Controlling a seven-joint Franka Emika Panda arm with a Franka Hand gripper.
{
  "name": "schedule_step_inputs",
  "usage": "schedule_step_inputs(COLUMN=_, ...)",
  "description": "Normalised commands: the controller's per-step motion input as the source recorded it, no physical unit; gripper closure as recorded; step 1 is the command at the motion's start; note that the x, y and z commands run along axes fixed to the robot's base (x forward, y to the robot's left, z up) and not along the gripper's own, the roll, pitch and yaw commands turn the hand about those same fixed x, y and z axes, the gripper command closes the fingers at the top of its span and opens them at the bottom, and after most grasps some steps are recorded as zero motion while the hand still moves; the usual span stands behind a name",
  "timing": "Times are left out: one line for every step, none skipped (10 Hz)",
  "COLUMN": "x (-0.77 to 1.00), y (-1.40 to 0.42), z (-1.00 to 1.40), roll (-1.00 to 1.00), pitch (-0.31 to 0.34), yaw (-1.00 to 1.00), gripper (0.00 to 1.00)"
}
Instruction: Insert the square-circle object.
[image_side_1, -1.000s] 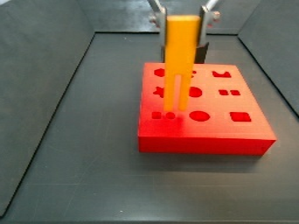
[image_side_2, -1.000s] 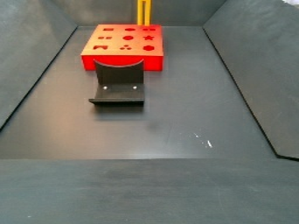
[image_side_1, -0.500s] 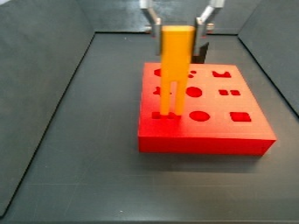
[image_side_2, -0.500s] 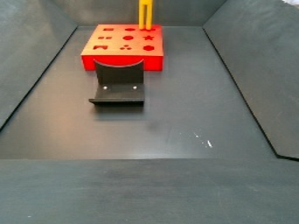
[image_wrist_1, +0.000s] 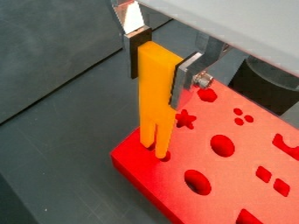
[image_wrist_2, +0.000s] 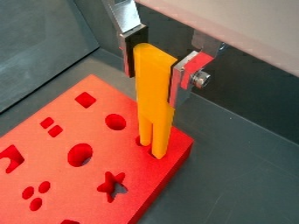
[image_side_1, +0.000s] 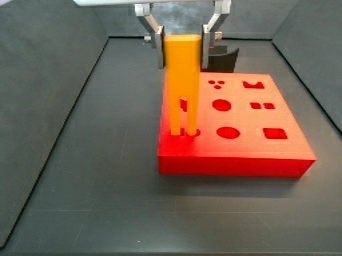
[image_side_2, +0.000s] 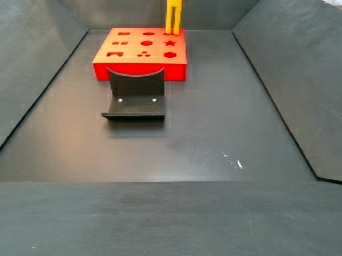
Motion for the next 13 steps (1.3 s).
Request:
schedule_step_inputs(x=0.01, y=0.00, z=-0.06, roll=-0.12, pitch=-0.067, yaw=0.11, gripper=1.00)
schedule_step_inputs(x=0.01, y=0.00, z=-0.08, roll=0.00, pitch=-0.036, yaw=0.09, gripper=1.00)
schedule_step_inputs(x=0.11, y=0.00, z=-0.16, roll=0.00, pitch=-0.027, yaw=0.08, gripper=1.00)
schedule_step_inputs(x=0.19, y=0.00, z=-0.20, roll=0.00, pitch=-0.016, yaw=0.07, gripper=1.00)
schedule_step_inputs(x=0.16, y=0.00, z=-0.19, roll=0.00, pitch=-0.019, yaw=0.07, gripper=1.00)
schedule_step_inputs(x=0.19, y=0.00, z=-0.16, roll=-0.02, pitch=-0.016, yaw=0.06, gripper=1.00)
schedule_step_inputs(x=0.07, y=0.00, z=-0.17, roll=0.00, pitch=-0.006, yaw=0.04, gripper=1.00)
schedule_step_inputs(x=-0.15, y=0.00, z=-0.15, roll=0.00, pitch=-0.003, yaw=0.00, gripper=1.00)
schedule_step_inputs(x=-0.05, y=0.00, z=-0.16, roll=0.00, pitch=0.000, yaw=0.00, gripper=1.00)
schedule_step_inputs(x=0.02, y=0.00, z=0.00, roll=0.00, pitch=0.019, yaw=0.00, gripper=1.00)
schedule_step_inputs(x=0.15, y=-0.06, z=-0.36, roll=0.19, pitch=0.217, yaw=-0.02, gripper=1.00)
schedule_step_inputs(x=0.14, y=-0.06, z=-0.41, roll=0.24, pitch=0.293, yaw=-0.07, gripper=1.00)
schedule_step_inputs(x=0.14, y=-0.06, z=-0.44, roll=0.22, pitch=0.286, yaw=-0.10, gripper=1.00)
